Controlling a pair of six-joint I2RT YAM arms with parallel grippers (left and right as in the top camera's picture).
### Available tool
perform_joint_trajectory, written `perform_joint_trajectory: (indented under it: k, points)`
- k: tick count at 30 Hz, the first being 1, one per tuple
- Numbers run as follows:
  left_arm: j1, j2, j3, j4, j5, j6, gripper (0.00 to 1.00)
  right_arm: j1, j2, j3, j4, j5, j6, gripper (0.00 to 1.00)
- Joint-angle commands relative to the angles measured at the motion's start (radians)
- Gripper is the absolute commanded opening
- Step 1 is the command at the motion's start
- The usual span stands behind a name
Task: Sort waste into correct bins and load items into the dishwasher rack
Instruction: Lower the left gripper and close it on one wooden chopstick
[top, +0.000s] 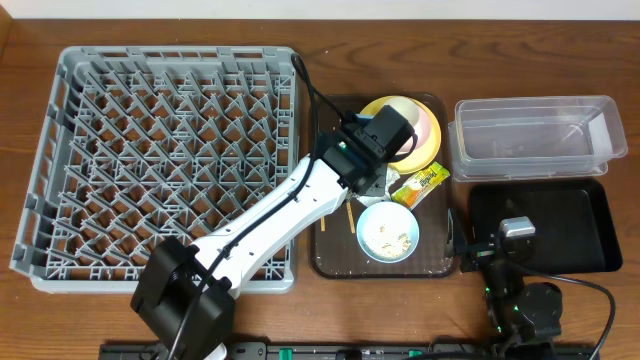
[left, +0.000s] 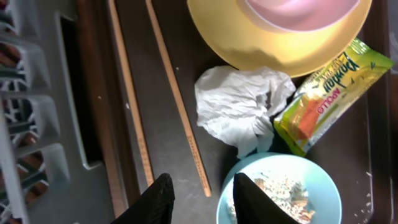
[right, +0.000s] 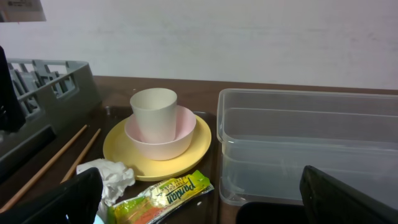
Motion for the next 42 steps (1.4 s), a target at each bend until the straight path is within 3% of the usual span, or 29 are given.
perform_joint_trajectory:
  k: [1, 6, 9, 11, 18, 22, 28, 42]
  points:
    - [0.0, 0.006, -0.006, 0.002, -0.051, -0.002, 0.34, -0.019, -0.001, -0.002, -0.003, -0.003, -0.004, 0.99]
    - [0.0, 0.006, -0.006, -0.024, -0.051, -0.001, 0.34, -0.019, -0.001, -0.002, -0.004, -0.004, -0.004, 0.99]
    - [0.001, 0.006, -0.006, -0.031, -0.051, -0.002, 0.23, -0.019, -0.001, -0.002, -0.004, -0.003, -0.004, 0.99]
    - [0.001, 0.008, -0.008, -0.024, -0.051, -0.002, 0.22, -0.019, -0.001, -0.002, -0.004, -0.004, -0.004, 0.99]
    - [0.001, 0.014, -0.053, 0.078, -0.06, -0.045, 0.2, -0.019, -0.001, -0.002, -0.004, -0.004, -0.004, 0.99]
    - [0.001, 0.02, -0.068, 0.084, -0.142, -0.145, 0.2, -0.019, -0.001, -0.002, -0.004, -0.004, -0.004, 0.99]
    - [0.001, 0.023, -0.107, 0.117, -0.146, -0.232, 0.22, -0.019, -0.001, -0.002, -0.004, -0.004, -0.004, 0.99]
    - [0.001, 0.166, -0.126, 0.219, -0.146, -0.23, 0.22, -0.019, -0.001, -0.002, -0.004, -0.004, -0.004, 0.99]
